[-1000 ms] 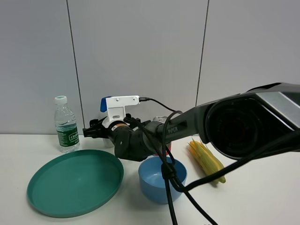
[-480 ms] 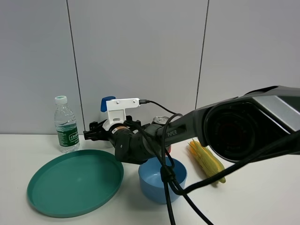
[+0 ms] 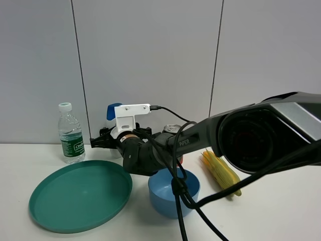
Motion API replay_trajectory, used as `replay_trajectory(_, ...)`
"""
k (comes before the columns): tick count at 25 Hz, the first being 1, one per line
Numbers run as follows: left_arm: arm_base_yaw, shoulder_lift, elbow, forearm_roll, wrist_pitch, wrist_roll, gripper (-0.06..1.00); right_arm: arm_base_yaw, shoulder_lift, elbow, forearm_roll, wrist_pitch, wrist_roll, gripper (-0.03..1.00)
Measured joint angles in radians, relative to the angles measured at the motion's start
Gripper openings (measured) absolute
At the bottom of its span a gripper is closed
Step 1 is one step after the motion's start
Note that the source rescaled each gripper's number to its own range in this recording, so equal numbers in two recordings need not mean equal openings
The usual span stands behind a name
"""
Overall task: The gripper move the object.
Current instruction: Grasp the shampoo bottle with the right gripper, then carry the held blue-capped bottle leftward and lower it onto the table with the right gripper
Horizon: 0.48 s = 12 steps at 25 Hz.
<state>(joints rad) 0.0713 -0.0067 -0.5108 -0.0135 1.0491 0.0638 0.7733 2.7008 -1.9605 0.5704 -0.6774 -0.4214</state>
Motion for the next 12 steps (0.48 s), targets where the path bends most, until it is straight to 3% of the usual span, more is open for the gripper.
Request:
replay_trajectory(6,0.000,0.000,0.000,0.000,0.000,0.000,1.00,0.000,0.000,0.000,0.000,-0.008,0.000,0.03)
replay_trajectory(12,0.000,0.000,0.000,0.000,0.000,0.000,1.00,0.000,0.000,0.000,0.000,-0.008,-0.005,0.02)
